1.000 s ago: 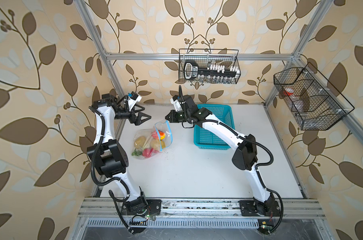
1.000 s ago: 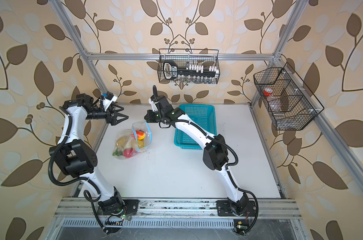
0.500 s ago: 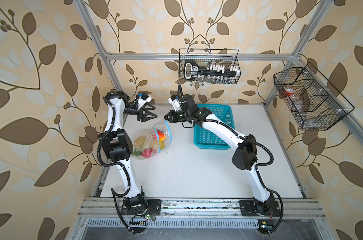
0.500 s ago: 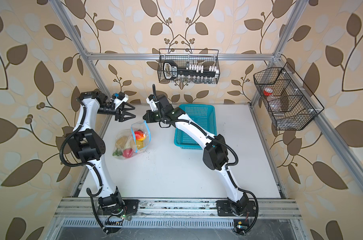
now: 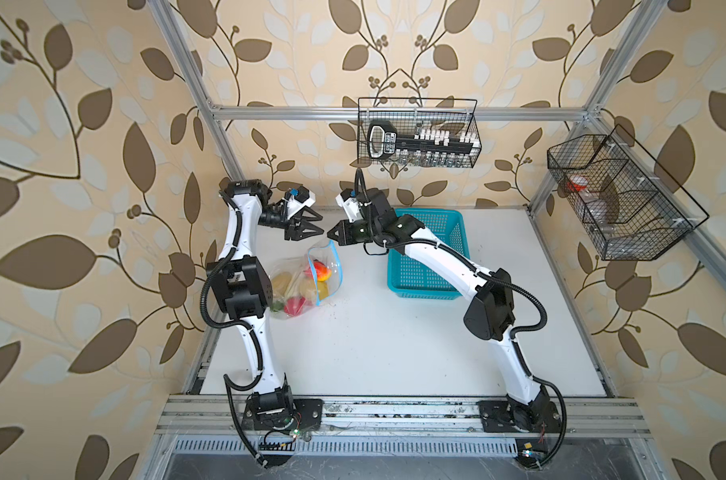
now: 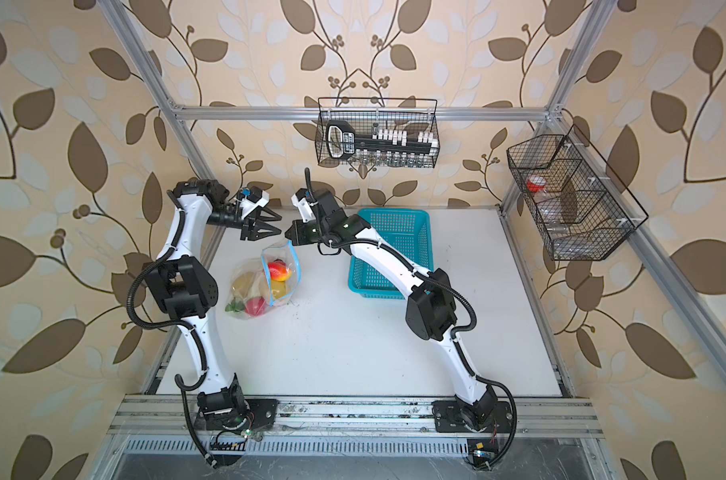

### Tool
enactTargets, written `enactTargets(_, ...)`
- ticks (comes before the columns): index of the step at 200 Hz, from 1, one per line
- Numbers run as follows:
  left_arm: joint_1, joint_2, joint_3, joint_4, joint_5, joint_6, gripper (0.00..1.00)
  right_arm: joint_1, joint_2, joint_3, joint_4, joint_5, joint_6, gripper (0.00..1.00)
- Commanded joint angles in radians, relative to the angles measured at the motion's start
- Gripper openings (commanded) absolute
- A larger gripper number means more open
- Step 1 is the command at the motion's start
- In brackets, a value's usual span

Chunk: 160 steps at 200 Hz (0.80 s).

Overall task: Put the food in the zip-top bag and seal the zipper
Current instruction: 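Pinch the zipper with the left gripper beside the right gripper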

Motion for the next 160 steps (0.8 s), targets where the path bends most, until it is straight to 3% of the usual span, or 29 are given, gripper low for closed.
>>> enactTargets(1,-0.011,-0.036,-0.046,-0.248,0.003,0.077,0.51,0.001,0.012,0.052,0.034,-0.028,-0.024,0.0)
enactTargets(96,-0.023,-0.089,-0.157,-0.248,-0.002,0.096,0.49,-0.009,0.031,0.099,0.016,-0.054,-0.06,0.0)
enactTargets(160,-0.021,-0.093,-0.106,-0.247,0.007,0.059,0.66,-0.014,0.052,0.098,-0.022,-0.094,-0.081,0.0)
